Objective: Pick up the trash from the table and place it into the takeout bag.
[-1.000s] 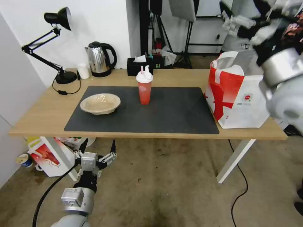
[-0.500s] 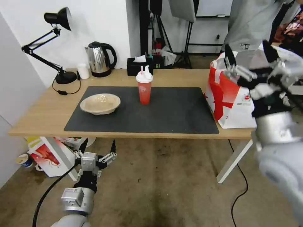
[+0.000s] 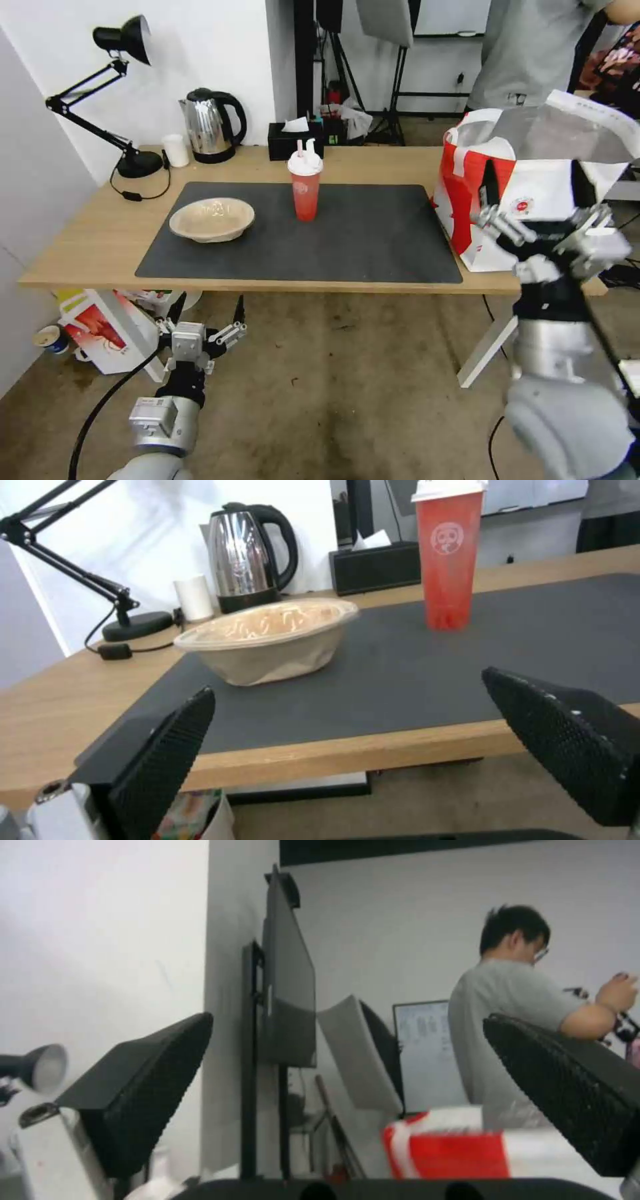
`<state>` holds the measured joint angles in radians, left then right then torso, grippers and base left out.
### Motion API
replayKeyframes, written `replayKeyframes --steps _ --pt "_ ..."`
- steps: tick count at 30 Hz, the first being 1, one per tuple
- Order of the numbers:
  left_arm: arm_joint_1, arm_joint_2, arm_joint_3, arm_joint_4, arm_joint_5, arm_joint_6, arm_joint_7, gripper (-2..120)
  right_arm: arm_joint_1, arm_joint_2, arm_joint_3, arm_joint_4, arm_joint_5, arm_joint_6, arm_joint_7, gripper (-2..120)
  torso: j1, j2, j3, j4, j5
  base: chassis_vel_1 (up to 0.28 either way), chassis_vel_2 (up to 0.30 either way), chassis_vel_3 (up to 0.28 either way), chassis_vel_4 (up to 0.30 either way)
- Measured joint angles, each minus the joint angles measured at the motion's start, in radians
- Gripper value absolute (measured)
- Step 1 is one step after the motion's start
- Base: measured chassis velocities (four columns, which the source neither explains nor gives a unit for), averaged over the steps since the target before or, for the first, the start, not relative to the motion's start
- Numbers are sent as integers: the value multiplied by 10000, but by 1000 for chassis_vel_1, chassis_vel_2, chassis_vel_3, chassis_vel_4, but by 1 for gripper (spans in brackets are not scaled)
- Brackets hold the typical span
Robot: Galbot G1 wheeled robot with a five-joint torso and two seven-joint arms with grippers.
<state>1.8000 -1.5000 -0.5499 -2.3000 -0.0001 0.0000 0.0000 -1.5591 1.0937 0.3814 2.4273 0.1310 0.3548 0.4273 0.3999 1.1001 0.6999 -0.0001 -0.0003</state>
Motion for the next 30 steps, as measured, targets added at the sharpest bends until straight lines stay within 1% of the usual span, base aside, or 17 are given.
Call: replayKeyframes --steps 2,3,5,8,10,12,14,21,30 --pt "0 0 -1 0 0 0 0 100 -264 117 -378 -12 -445 136 198 100 0 0 0 1 0 0 0 0 0" --pt "0 0 -1 0 0 0 0 100 -264 117 -378 -12 -445 136 198 100 0 0 0 1 0 0 0 0 0" --pt "0 0 -1 0 0 0 0 100 -494 247 -721 -209 -1064 398 495 100 0 0 0 2 2 0 0 0 0" --pt "0 0 -1 0 0 0 0 100 -650 323 -824 -416 -1310 692 538 100 0 0 1 2 3 0 0 0 0" --pt "0 0 -1 0 0 -1 0 100 -781 390 -908 -588 -1356 1051 363 100 0 0 1 1 3 0 0 0 0" --pt "0 0 -1 0 0 0 0 100 -805 403 -912 -620 -1358 1105 302 100 0 0 1 2 2 0 0 0 0" --pt "0 0 -1 0 0 0 0 100 -1003 587 -942 -842 -1555 1615 -278 100 0 0 1 1 2 0 0 0 0" --pt "0 0 -1 0 0 0 0 100 -1110 737 -1071 -936 -1743 1873 -436 100 0 0 1 2 1 0 0 0 0" --pt "0 0 -1 0 0 0 0 100 -1535 1230 -1241 -1246 -1987 2581 -877 100 0 -2 0 1 2 0 0 0 0"
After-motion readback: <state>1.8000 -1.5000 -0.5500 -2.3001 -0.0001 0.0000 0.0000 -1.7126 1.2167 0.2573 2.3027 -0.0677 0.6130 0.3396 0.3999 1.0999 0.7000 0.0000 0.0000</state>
